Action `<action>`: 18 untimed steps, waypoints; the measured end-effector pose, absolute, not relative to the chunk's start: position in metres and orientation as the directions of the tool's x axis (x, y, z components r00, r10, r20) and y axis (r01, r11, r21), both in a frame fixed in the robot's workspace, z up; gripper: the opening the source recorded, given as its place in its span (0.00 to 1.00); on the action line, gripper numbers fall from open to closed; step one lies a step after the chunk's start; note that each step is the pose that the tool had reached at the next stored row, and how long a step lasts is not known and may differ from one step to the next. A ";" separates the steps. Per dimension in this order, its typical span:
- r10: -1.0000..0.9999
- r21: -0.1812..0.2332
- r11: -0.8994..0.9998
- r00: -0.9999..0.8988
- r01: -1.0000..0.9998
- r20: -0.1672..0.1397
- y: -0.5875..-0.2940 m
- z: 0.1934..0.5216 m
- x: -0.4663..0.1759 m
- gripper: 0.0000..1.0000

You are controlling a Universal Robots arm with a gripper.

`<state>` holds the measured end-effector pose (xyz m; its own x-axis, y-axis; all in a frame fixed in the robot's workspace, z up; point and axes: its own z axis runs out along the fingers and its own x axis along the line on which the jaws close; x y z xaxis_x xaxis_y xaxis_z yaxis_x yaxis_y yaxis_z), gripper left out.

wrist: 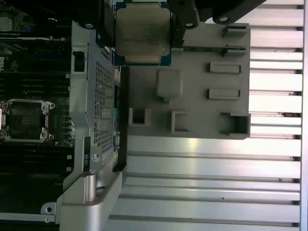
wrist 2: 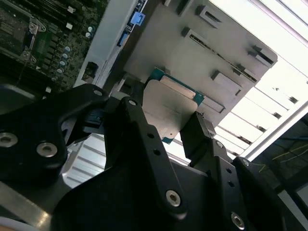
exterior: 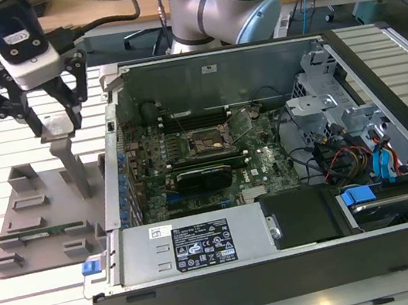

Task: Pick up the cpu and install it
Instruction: 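Pick up the cpu and move it towards the insertion slot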

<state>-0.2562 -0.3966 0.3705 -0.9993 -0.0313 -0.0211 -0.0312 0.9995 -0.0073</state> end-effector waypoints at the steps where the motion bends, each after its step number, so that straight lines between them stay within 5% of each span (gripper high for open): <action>1: -0.031 -0.007 0.999 -0.999 -0.031 -0.021 -0.397 0.370 -0.253 0.55; 18: -0.031 -0.007 0.999 -0.999 -0.031 -0.017 -0.394 0.369 -0.181 0.55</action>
